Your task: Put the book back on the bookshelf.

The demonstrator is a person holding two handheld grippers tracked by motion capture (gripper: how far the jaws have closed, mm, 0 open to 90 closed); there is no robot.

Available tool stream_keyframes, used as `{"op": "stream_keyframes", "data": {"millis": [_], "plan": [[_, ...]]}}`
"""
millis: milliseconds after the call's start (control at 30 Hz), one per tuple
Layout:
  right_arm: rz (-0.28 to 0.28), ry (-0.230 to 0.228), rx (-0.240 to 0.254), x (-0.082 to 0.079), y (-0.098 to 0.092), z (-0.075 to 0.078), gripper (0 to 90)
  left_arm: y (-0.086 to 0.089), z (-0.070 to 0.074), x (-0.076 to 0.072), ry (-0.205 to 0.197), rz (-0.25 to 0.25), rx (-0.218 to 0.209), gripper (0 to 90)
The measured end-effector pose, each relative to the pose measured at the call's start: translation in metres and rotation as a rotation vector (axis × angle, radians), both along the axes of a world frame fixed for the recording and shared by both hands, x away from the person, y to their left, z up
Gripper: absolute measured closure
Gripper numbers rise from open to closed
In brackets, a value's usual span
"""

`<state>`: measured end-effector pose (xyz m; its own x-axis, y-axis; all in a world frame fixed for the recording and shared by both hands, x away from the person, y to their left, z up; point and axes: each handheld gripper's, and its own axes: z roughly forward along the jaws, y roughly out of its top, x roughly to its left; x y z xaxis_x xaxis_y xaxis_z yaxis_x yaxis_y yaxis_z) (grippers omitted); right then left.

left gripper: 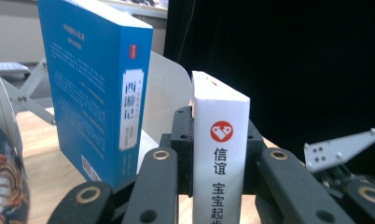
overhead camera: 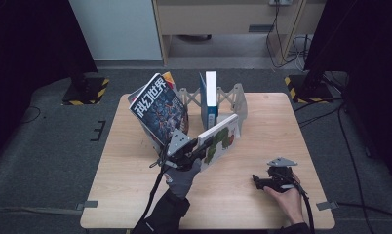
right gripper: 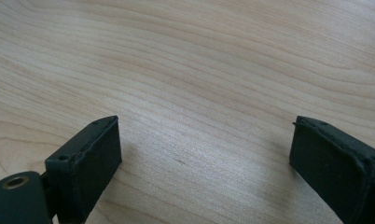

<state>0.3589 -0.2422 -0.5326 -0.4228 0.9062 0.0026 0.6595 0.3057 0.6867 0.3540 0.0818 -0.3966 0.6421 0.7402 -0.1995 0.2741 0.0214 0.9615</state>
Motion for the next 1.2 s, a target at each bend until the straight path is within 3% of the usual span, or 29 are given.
{"op": "stream_keyframes", "data": {"millis": [300, 433, 567, 733, 867, 1200], "plan": [[-0.001, 0.002, 0.001, 0.001, -0.001, -0.002, 7.8, -0.019, 0.007, 0.017, -0.046, 0.057, -0.018, 74.3], [0.003, 0.0, -0.001, 0.001, -0.001, -0.002, 7.0, -0.028, 0.01, 0.025, -0.074, 0.092, 0.002, 74.3], [0.005, -0.002, 0.001, 0.001, -0.001, -0.003, 6.5, -0.036, 0.009, 0.032, -0.08, 0.106, -0.005, 74.2], [0.005, -0.007, 0.003, 0.001, -0.001, -0.003, 5.7, -0.047, 0.005, 0.042, -0.088, 0.131, 0.014, 74.2], [0.004, -0.01, 0.007, 0.001, 0.0, -0.004, 5.5, -0.052, -0.001, 0.05, -0.092, 0.13, 0.0, 74.3], [0.007, -0.021, 0.011, 0.001, 0.0, -0.005, 5.2, -0.068, -0.02, 0.063, -0.111, 0.167, 0.047, 74.2]]}}
